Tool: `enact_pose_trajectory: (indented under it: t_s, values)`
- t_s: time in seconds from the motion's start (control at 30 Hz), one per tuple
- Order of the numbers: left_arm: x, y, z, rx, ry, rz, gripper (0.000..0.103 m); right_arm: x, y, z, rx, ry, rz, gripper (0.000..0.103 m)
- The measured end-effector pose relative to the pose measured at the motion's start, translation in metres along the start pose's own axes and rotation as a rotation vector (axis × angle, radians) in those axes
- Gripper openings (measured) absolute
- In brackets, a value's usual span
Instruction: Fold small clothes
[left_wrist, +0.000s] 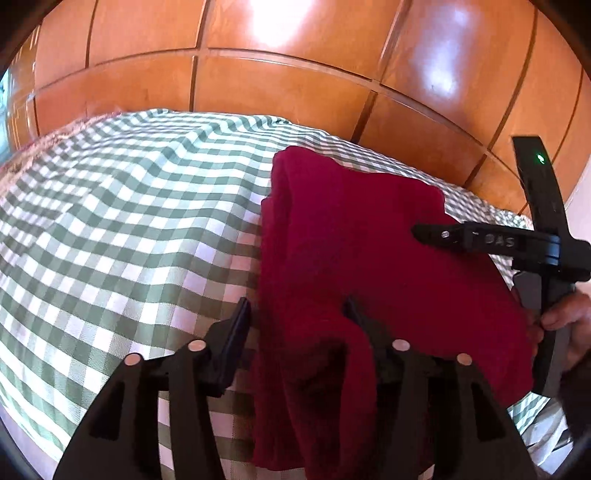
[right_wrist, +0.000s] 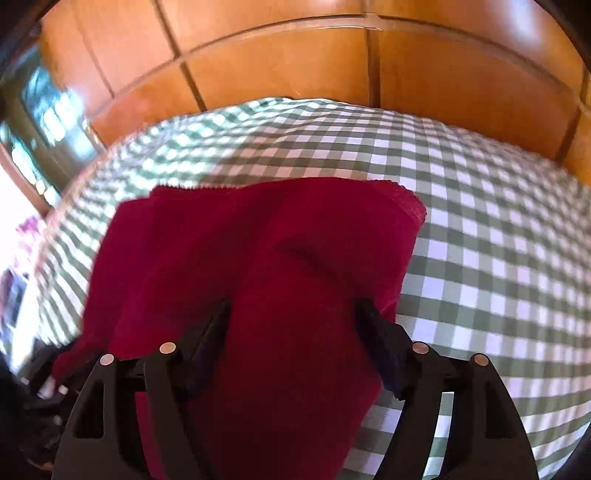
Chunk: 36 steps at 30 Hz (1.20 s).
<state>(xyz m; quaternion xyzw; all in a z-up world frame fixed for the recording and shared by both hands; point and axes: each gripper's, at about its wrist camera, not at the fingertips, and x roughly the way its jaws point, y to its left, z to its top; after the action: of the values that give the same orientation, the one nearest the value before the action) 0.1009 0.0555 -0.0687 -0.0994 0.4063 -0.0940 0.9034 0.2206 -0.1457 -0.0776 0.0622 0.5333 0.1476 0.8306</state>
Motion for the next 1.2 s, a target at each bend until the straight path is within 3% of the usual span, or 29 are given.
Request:
enact_pose_trajectory:
  t_s: [0.1,0.2,0.4,0.5,0.57,0.67,0.77,0.9,1.07,1.2]
  values:
    - [0.001,0.002,0.001,-0.009,0.005,-0.008,0.062,-0.017,-0.012,-0.007,0.040,-0.061,0.040,0.085]
    - [0.001,0.005,0.001,-0.010,0.010,-0.022,0.065,-0.036,-0.029,-0.017,0.138,-0.105,0.098,0.090]
    - [0.005,0.011,0.001,-0.024,0.018,-0.062,0.069,-0.046,-0.064,-0.061,0.319,-0.079,0.318,0.091]
    - [0.008,0.014,0.001,-0.035,0.019,-0.097,0.068,-0.043,-0.063,-0.074,0.339,-0.064,0.397,0.091]
    - [0.010,0.017,0.001,-0.053,0.027,-0.135,0.066,-0.038,-0.059,-0.076,0.335,-0.054,0.439,0.089]
    - [0.012,0.021,0.000,-0.078,0.038,-0.214,0.053,-0.026,-0.046,-0.072,0.308,-0.034,0.483,0.081]
    - [0.015,0.022,0.000,-0.092,0.047,-0.262,0.045,-0.016,-0.029,-0.068,0.265,-0.021,0.451,0.076]
    - [0.013,0.022,0.002,-0.133,0.055,-0.306,0.037,-0.026,-0.021,-0.062,0.231,-0.040,0.414,0.049]
    - [0.011,-0.009,0.013,-0.081,0.063,-0.360,0.031,-0.076,-0.020,-0.061,0.150,-0.146,0.356,0.043]
    - [0.022,-0.075,0.037,0.033,0.066,-0.441,0.030,-0.114,-0.053,-0.060,0.185,-0.236,0.301,0.043]
